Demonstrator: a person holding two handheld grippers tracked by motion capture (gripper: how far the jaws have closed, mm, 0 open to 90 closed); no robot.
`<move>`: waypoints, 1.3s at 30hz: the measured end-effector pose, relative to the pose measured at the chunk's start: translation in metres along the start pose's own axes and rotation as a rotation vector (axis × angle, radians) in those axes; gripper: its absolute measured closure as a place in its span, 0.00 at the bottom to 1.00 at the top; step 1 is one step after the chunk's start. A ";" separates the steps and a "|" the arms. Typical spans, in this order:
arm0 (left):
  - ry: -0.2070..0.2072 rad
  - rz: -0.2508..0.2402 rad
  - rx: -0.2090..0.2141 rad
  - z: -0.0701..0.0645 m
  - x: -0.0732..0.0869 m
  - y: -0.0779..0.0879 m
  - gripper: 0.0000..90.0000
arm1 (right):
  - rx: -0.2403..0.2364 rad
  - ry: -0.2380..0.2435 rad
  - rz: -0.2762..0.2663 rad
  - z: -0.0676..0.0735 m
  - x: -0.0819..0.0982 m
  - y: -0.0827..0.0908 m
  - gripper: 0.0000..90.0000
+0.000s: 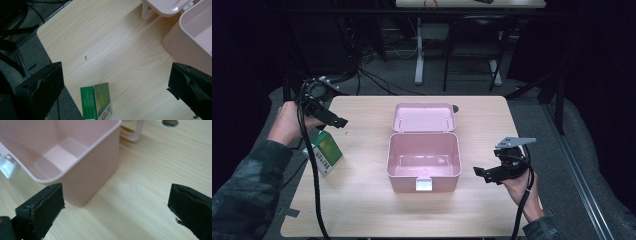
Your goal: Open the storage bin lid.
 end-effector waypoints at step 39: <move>0.151 0.316 0.026 0.043 0.091 -0.069 0.30 | 0.071 0.008 0.225 -0.014 0.077 -0.018 0.00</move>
Point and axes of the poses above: each handheld gripper's, and its own axes: y roughly backward along the jaws, x roughly out of its underside, z roughly to its left, the point moved 7 cm from there along -y, roughly forward along the jaws, and after that the axes turned 4 degrees about -z, right-handed, at the moved point
